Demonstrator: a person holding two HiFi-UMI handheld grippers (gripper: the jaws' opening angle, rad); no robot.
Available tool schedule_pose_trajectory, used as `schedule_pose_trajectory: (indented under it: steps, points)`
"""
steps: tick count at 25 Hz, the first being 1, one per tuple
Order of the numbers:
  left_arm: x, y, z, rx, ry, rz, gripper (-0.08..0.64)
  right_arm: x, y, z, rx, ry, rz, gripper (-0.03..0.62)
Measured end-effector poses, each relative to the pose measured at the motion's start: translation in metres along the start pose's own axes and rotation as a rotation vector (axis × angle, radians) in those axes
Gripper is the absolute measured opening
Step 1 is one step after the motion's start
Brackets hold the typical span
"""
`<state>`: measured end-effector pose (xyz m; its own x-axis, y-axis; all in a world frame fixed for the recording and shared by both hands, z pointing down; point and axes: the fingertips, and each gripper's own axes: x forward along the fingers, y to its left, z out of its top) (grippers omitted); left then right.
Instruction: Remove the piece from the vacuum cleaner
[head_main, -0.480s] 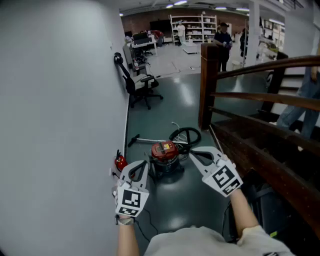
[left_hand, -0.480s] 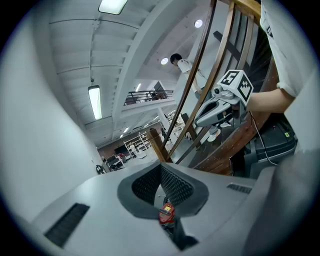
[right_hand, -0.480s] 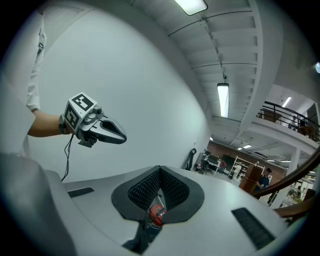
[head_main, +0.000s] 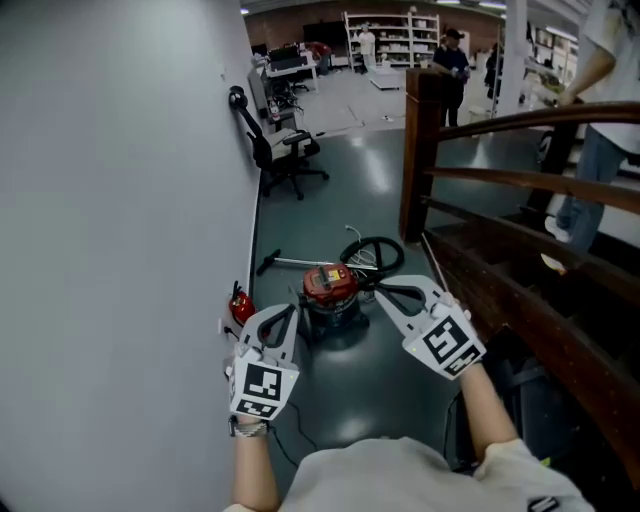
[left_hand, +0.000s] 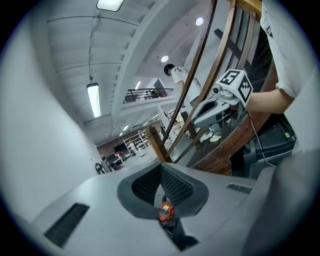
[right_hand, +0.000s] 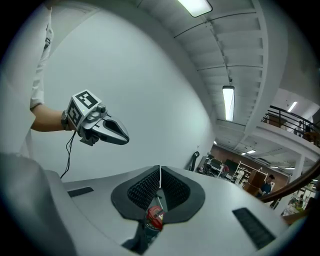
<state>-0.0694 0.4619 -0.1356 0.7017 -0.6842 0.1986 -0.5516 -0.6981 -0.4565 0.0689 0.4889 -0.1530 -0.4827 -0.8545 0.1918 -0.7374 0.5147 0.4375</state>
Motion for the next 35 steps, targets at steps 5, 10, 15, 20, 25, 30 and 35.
schedule_pose_trajectory:
  steps: [5, 10, 15, 20, 25, 30, 35]
  points:
    - [0.011, -0.012, 0.002, 0.008, 0.011, 0.003, -0.002, 0.0, -0.008, -0.009, -0.022, 0.006, 0.015, 0.031]
    - [0.029, -0.026, 0.005, 0.018, 0.034, 0.0, -0.002, -0.005, -0.02, -0.022, -0.033, 0.001, 0.034, 0.031]
    - [0.047, -0.046, 0.002, 0.046, 0.075, -0.001, -0.002, -0.011, -0.03, -0.042, -0.032, 0.003, 0.062, 0.031]
    - [0.061, -0.061, -0.012, 0.104, 0.155, -0.004, -0.002, -0.003, -0.035, -0.056, -0.029, 0.011, 0.098, 0.031]
    - [0.078, -0.057, -0.026, 0.131, 0.192, -0.013, -0.002, 0.013, -0.038, -0.07, -0.031, 0.026, 0.123, 0.031]
    - [0.11, -0.032, -0.05, 0.147, 0.208, -0.025, -0.002, 0.051, -0.053, -0.085, -0.022, 0.05, 0.121, 0.031]
    - [0.157, 0.011, -0.065, 0.18, 0.193, -0.054, -0.002, 0.106, -0.084, -0.089, -0.016, 0.068, 0.09, 0.031]
